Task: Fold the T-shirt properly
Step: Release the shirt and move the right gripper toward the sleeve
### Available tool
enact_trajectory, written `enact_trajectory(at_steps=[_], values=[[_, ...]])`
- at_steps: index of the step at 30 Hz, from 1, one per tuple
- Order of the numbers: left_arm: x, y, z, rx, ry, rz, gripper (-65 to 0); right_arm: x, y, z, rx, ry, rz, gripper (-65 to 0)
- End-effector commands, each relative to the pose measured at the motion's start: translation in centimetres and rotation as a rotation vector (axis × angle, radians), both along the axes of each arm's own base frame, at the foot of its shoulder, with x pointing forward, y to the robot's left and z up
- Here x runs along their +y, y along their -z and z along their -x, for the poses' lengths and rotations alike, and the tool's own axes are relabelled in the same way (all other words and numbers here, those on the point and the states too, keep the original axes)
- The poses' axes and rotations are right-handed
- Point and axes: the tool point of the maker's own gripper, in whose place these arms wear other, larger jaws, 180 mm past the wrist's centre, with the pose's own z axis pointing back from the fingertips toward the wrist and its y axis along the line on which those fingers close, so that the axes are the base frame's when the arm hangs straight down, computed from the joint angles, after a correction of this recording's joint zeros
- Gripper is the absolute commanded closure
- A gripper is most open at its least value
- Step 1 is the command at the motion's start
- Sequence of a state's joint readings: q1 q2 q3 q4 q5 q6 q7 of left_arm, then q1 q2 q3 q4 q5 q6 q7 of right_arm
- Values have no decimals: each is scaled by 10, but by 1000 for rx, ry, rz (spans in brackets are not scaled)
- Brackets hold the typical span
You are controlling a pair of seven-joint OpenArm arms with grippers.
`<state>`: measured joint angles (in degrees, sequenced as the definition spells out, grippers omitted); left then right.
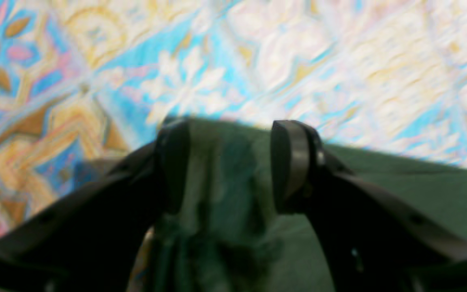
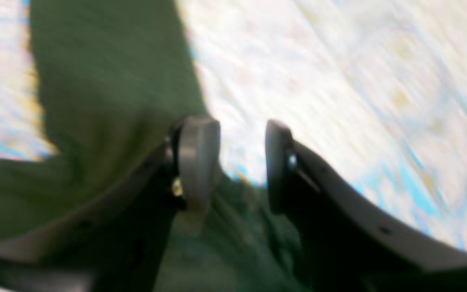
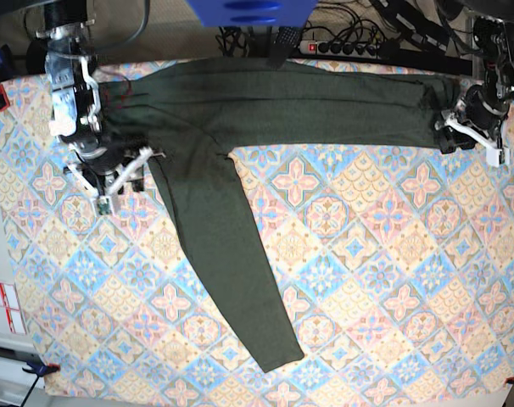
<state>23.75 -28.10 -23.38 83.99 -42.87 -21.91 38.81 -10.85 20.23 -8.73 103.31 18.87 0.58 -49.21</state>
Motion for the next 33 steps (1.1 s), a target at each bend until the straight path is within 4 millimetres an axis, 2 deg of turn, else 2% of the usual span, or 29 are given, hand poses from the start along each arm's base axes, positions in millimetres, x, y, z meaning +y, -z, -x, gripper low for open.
enact_trajectory(at_steps=[1, 4, 11, 16, 22, 31, 33], values=[[0, -23, -16, -81, 12, 1, -324, -2, -12, -16, -41, -7, 17, -225], [-6, -33, -23, -115, 19, 22, -324, 4, -8, -30, -25, -29, 22, -225], [-19, -43, -30, -135, 18, 111, -324, 24, 19, -57, 35, -26, -12, -226], [-20, -45, -32, -146, 13, 128, -322, 34, 42, -65, 100, 9, -53, -226], [-20, -45, -32, -146, 12, 130, -322, 25, 41, -91, 77, 39, -49, -226], [-22, -44, -32, -144, 13, 133, -320, 18, 59, -101, 97, 76, -53, -226], [-25, -41, -31, -144, 6, 146, -319, 24, 63, -100, 97, 76, -67, -226]])
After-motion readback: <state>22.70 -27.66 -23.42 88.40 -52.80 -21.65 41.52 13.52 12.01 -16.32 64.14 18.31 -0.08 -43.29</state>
